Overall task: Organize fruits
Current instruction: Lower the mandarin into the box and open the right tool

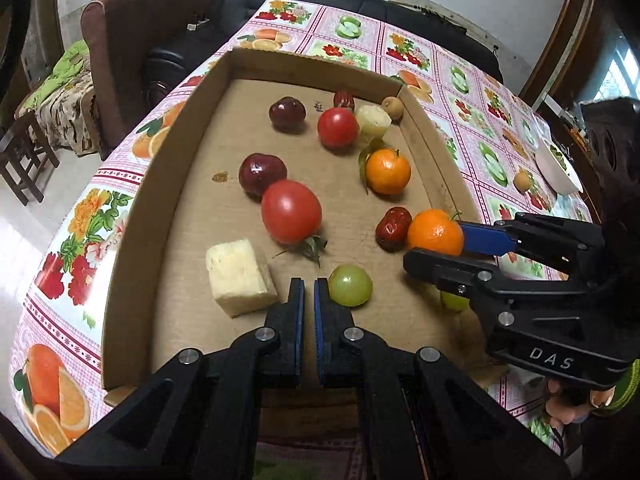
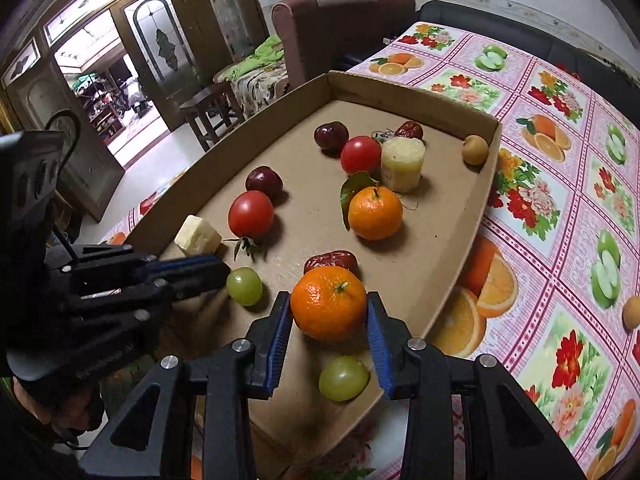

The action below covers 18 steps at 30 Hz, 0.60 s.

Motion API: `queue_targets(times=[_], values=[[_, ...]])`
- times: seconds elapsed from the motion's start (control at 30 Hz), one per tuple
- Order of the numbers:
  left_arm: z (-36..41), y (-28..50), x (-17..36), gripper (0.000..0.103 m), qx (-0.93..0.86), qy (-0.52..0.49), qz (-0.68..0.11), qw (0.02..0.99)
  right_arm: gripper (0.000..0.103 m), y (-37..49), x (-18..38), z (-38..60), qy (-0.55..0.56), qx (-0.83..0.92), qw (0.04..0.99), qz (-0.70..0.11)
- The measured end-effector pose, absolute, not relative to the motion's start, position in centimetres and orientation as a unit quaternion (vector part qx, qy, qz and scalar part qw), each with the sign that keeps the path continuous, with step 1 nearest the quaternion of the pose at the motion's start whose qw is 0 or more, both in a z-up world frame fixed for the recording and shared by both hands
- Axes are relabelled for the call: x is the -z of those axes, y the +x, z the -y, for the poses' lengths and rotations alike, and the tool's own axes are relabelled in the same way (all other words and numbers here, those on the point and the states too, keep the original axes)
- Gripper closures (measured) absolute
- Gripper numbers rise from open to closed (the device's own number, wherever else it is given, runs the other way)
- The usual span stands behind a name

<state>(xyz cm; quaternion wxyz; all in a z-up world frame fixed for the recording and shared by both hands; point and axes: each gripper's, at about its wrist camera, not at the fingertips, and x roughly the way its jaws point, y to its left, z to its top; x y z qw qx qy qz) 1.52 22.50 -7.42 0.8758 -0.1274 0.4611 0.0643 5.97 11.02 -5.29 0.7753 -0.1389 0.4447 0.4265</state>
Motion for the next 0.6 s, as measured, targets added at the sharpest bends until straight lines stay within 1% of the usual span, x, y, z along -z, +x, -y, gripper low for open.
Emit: queue_targets(times=[0.2, 0.6], values=[[-23.2, 1.0, 7.6, 0.100, -0.062, -0.151, -0.452, 0.877, 0.065, 6.2, 5.4, -11.1, -0.146, -0.430, 0.774, -0.442], [-23.6, 0.2, 7.1, 0.100, -0.051, -0.154, -0.435, 0.886, 0.065, 5.4, 5.3, -11.0, -0.152, -0.427, 0.780, -0.432]])
